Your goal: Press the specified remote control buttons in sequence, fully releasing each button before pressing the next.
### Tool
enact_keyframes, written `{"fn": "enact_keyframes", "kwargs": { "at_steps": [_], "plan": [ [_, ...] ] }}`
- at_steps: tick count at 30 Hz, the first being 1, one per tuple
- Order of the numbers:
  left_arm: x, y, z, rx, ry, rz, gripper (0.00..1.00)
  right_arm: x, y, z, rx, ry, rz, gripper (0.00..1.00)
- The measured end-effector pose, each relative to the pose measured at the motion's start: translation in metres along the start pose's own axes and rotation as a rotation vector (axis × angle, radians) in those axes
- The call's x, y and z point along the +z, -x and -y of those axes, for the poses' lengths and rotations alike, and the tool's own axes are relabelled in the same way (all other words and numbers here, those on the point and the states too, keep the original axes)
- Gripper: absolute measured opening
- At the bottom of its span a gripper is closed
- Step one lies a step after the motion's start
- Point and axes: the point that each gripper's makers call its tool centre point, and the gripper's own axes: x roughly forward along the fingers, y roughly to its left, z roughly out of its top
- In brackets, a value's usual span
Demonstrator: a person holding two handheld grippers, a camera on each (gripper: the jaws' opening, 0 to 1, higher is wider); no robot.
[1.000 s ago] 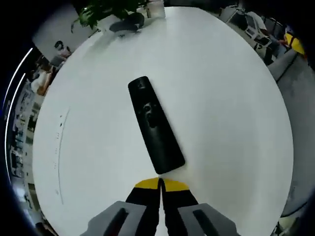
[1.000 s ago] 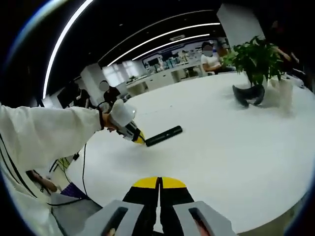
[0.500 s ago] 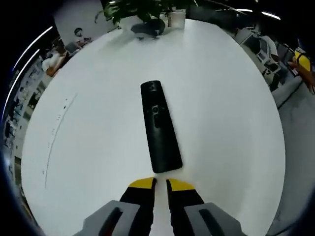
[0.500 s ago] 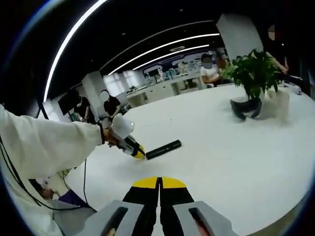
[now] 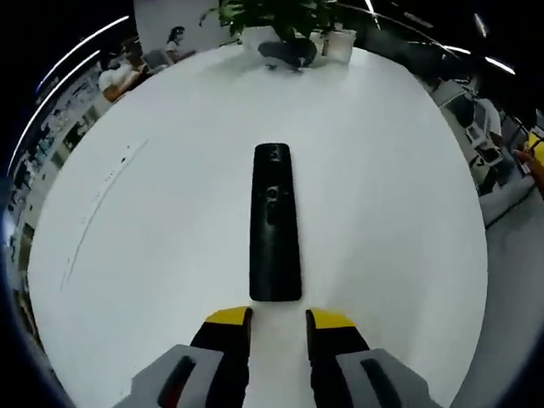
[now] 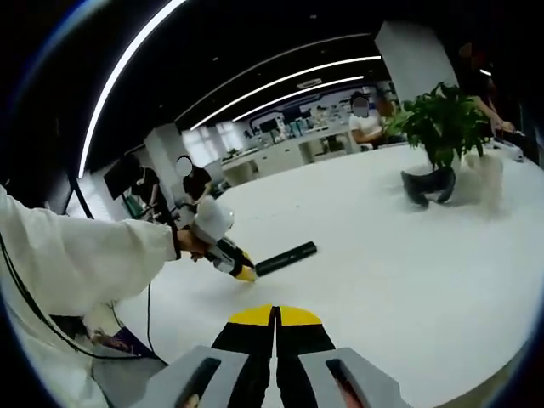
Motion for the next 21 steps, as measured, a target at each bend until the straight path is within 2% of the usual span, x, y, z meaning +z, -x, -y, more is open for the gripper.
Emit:
{"fn": "enact_keyframes", "kwargs": {
  "at_steps": [1,3,5,8,11,14,21],
  "plan": [
    [0.004,-0.002,-0.001,0.003,0.002,0.019,0.29,0.0,0.001,0.001,0.0,0.0,0.001,0.0],
    [0.005,-0.001,0.0,-0.019,-0.001,0.004,0.32,0.001,0.002,0.003,-0.001,-0.004,0.001,0.0],
    [0.01,-0.003,-0.002,-0.012,0.018,0.003,0.38,0.0,0.003,0.006,-0.013,0.007,-0.003,0.0],
    [0.015,-0.007,-0.005,0.007,0.008,0.009,0.36,0.001,0.003,0.01,-0.017,0.002,-0.006,0.0],
    [0.017,-0.008,-0.003,0.003,0.005,0.008,0.36,0.002,0.002,0.01,-0.02,-0.006,0.001,0.0],
    [0.02,-0.009,-0.005,0.004,-0.004,0.003,0.38,-0.002,-0.002,0.009,-0.014,-0.002,-0.018,0.0],
    [0.036,-0.016,-0.001,-0.004,-0.004,0.01,0.38,-0.003,-0.004,0.007,-0.006,-0.002,-0.031,0.0]
  ]
}}
